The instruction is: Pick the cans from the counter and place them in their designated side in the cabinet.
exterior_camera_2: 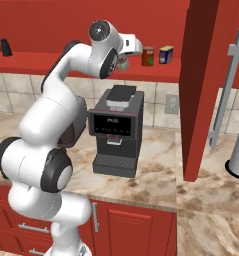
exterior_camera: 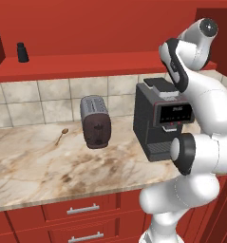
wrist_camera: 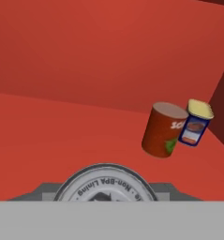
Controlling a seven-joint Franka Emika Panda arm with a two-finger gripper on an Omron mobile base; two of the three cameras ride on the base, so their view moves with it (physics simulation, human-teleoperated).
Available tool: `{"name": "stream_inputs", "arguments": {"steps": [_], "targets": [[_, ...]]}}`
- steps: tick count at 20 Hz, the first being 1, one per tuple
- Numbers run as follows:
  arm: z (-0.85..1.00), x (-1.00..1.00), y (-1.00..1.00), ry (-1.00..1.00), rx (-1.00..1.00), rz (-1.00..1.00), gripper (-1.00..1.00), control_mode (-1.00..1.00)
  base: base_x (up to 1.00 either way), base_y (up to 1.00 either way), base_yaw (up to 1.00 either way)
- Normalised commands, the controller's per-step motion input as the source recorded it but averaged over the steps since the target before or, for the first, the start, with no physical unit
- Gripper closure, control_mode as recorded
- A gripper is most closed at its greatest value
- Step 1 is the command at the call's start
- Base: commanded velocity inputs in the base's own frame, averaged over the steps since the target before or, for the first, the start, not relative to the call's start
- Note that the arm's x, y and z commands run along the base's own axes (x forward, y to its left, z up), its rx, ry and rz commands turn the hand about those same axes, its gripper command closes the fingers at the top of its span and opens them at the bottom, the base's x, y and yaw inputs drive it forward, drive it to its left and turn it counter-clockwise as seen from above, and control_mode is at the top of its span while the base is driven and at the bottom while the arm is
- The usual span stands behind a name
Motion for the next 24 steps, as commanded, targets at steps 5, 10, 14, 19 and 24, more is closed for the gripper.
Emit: {"name": "stream_inputs", "arguments": {"steps": [5, 10, 14, 19, 24], "targets": [[-0.09, 0.16, -0.01, 0.0, 0.0, -0.01, 1.0, -1.0, 0.0, 0.0, 0.0], [-0.04, 0.22, 0.0, 0.0, 0.0, -0.01, 1.0, -1.0, 0.0, 0.0, 0.0], [-0.04, 0.2, 0.0, 0.0, 0.0, 0.0, 1.0, -1.0, 0.0, 0.0, 0.0], [-0.04, 0.2, 0.0, 0.0, 0.0, 0.0, 1.0, -1.0, 0.0, 0.0, 0.0], [-0.04, 0.22, -0.04, 0.0, 0.0, -0.01, 1.0, -1.0, 0.0, 0.0, 0.0]]}}
